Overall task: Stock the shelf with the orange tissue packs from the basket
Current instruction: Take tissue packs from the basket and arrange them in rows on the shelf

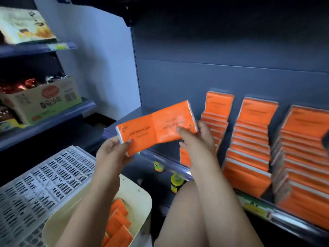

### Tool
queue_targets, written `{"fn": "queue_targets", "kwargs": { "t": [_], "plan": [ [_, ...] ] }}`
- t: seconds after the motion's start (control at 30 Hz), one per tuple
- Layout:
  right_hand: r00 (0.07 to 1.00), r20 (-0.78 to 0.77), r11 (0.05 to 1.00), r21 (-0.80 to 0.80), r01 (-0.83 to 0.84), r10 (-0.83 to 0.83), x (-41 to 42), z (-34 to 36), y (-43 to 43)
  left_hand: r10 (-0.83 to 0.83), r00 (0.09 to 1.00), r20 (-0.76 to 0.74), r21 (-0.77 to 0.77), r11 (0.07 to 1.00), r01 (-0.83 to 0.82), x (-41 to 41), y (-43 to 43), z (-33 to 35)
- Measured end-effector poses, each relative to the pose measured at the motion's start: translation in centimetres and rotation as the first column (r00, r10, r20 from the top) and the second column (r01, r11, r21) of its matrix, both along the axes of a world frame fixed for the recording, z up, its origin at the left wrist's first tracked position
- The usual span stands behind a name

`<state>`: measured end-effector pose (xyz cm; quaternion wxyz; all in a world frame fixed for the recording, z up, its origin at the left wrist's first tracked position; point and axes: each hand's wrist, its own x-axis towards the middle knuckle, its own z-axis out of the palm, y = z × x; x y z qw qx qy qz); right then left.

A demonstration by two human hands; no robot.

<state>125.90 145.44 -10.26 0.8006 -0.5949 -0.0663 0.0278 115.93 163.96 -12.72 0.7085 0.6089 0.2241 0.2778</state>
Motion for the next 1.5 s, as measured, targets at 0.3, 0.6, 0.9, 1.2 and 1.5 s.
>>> {"fn": "queue_targets", "kwargs": {
  "t": [0.3,0.6,0.9,1.2,1.5],
  "plan": [
    [0.960,0.168,0.973,-0.010,0.231,-0.226,3.7,4.7,-11.8,-0.229,0.968,0.104,-0.012,0.973,0.231,8.4,-9.9,5.4],
    [0.903,0.225,0.923,-0.034,0.383,-0.366,11.9,5.0,-19.5,-0.312,0.942,0.120,-0.017,0.948,0.317,20.7,-13.8,6.2],
    [0.881,0.345,0.850,-0.305,0.430,-0.322,17.8,5.7,-21.4,-0.358,0.929,0.097,0.122,0.930,0.346,27.3,-12.5,4.9],
    [0.904,0.370,0.814,-0.444,0.375,-0.215,19.7,5.1,-20.8,-0.429,0.903,0.029,0.289,0.868,0.403,30.5,-10.7,1.5],
    [0.924,0.352,0.806,-0.498,0.320,-0.150,19.2,4.5,-20.3,-0.315,0.947,-0.071,0.492,0.814,0.308,31.3,-10.7,0.5]
  ]
}}
